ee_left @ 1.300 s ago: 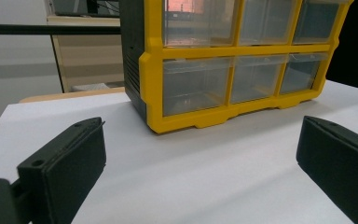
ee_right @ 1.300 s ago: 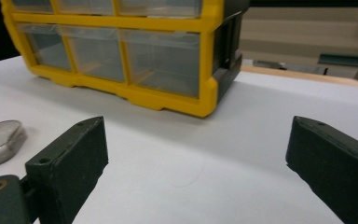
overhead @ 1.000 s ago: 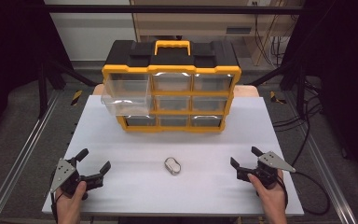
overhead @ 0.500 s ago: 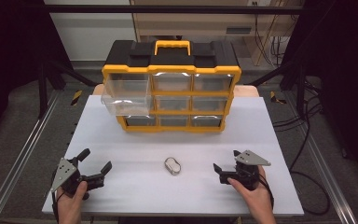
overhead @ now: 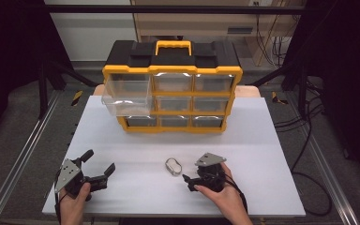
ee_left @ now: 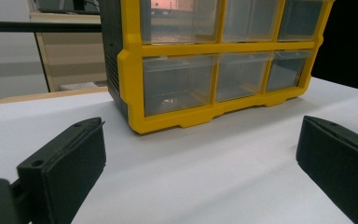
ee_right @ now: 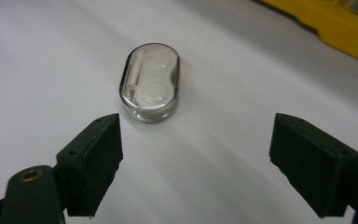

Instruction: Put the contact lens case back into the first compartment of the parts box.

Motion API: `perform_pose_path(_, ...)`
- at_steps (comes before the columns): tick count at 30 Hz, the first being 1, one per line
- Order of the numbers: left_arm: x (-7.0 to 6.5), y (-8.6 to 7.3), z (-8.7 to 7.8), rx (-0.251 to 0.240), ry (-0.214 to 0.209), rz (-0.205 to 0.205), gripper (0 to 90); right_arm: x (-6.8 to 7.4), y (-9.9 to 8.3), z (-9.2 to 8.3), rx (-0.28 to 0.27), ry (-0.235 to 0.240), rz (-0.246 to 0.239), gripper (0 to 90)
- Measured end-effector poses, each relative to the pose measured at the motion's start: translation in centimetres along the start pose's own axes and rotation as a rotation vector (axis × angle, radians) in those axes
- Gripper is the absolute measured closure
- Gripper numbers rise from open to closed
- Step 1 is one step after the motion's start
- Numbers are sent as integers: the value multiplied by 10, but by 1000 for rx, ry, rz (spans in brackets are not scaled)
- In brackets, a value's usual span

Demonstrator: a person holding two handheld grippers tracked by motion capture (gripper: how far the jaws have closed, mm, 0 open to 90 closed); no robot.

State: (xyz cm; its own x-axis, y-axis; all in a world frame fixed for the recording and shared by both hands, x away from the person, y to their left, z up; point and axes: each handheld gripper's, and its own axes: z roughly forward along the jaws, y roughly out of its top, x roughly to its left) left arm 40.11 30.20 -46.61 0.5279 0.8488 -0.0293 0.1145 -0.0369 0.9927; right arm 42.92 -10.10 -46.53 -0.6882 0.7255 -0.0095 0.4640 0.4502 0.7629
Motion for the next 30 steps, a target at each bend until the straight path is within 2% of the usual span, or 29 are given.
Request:
perform_pose_path(3,0,0,0,-5,0,-4,11,9,5,12,31,21,-21,212)
perform_pose_path(6,0,0,1,-4,-1,-6,11,16,11,21,43,44,-17,244)
perform_pose_path(9,-1,0,1,-1,-4,-2,11,20,15,28,40,53,13,290)
perform_pose_path(12,-2,0,3,2,-6,-1,12,23,20,33,38,63,14,328)
perform_pose_path(15,-3,-1,5,9,-11,1,12,25,22,38,40,60,13,360)
perform_pose_path(24,-6,0,7,9,-22,7,12,27,29,55,80,0,6,469)
perform_pose_path(30,-1,-1,6,3,-15,-8,13,26,28,53,72,8,4,490)
